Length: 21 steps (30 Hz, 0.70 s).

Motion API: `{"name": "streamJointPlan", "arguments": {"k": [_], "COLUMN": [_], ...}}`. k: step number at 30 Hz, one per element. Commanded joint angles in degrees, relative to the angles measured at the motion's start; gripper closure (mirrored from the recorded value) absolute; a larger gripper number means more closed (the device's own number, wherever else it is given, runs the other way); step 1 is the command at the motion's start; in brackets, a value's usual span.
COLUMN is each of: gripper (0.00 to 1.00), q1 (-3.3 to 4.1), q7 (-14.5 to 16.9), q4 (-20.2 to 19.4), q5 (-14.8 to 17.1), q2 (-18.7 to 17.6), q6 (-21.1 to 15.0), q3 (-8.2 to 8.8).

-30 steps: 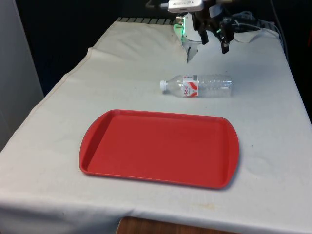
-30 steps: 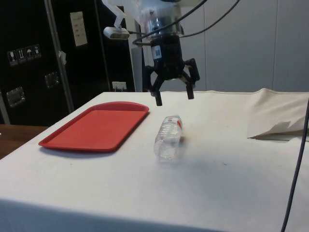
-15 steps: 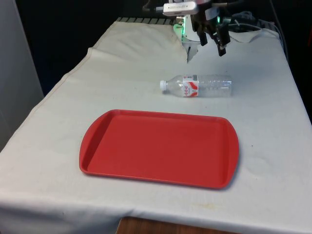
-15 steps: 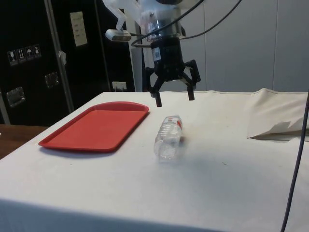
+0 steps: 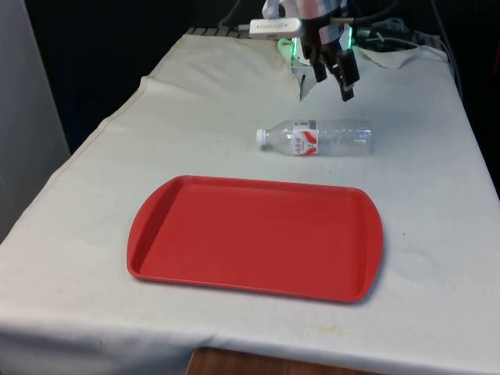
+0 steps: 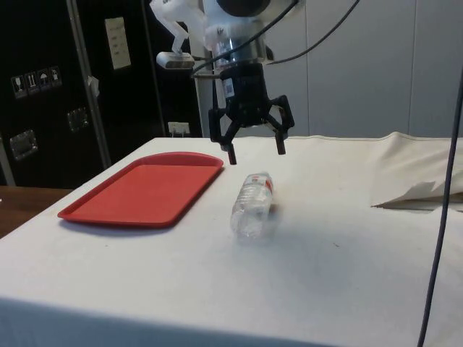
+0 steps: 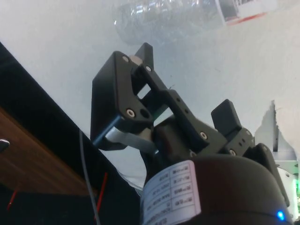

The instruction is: Place the bottle upright on the tray.

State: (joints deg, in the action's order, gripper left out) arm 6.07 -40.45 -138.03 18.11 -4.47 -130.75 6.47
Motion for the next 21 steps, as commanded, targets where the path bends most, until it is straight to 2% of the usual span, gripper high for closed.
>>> {"name": "streamJointPlan", "arguments": {"k": [1, 2, 7, 8, 9, 15, 16, 17, 21], "gripper": [0.0, 0.0, 0.0, 0.0, 0.0, 0.0, 0.0, 0.0, 0.0], "q1": [0.0, -0.17, -0.23, -0.06, -0.23, -0.34, -0.11, -0.34, -0.46], "q7": [0.0, 0.52, 0.69, 0.11, 0.69, 1.2, 0.57, 1.38, 2.06], "q4": [0.34, 0.97, 2.41, 2.29, 2.69, 3.44, 3.44, 3.5, 3.61], "q5": [0.11, 1.26, 2.01, 0.92, 2.12, 4.3, 3.15, 4.64, 6.3], "q2": [-0.46, -1.49, -3.61, -3.27, -4.01, -6.13, -6.02, -6.36, -7.1], "q6": [-0.06, -0.63, -0.8, -0.23, -0.86, -1.03, -0.57, -1.09, -1.09], "q3": [0.11, 0.17, 0.63, 0.69, 0.74, 1.38, 1.6, 1.43, 1.66]}}
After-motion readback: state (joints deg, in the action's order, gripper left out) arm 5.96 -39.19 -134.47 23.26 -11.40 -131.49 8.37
